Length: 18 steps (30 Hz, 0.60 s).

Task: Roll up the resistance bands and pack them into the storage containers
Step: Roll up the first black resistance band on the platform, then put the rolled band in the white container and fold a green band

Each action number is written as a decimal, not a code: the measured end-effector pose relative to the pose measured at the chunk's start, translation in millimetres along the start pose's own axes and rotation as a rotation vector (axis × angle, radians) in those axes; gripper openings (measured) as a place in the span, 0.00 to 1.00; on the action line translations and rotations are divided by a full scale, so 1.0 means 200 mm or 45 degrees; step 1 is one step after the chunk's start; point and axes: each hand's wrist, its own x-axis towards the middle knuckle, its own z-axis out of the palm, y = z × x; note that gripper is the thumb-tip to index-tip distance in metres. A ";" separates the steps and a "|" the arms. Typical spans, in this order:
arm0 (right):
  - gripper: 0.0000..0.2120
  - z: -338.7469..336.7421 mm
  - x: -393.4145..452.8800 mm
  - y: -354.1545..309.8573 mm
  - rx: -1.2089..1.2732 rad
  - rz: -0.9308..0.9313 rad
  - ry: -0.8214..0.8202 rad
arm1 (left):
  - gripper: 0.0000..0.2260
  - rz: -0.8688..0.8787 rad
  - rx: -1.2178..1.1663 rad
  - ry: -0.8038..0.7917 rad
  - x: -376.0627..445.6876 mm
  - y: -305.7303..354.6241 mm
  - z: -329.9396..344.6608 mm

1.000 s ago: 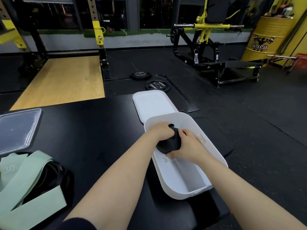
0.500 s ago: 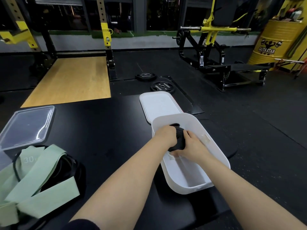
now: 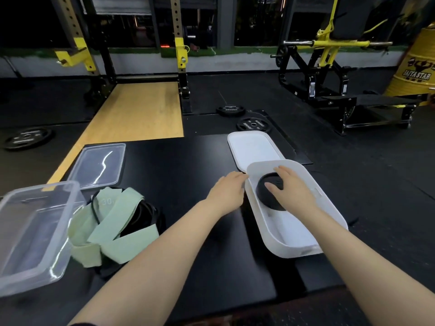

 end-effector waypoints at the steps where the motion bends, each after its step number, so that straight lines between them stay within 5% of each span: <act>1: 0.26 -0.01 -0.02 -0.06 0.001 -0.056 0.028 | 0.22 -0.029 0.002 -0.010 -0.04 -0.04 -0.02; 9: 0.22 0.16 -0.19 -0.54 0.057 -0.424 -0.116 | 0.18 -0.282 0.056 -0.010 -0.43 -0.42 -0.17; 14: 0.19 0.39 -0.28 -0.75 0.056 -0.416 -0.330 | 0.09 -0.486 0.102 -0.005 -0.67 -0.68 -0.25; 18: 0.20 0.56 -0.35 -0.85 0.059 -0.261 -0.587 | 0.13 -0.625 0.099 -0.089 -0.80 -0.78 -0.24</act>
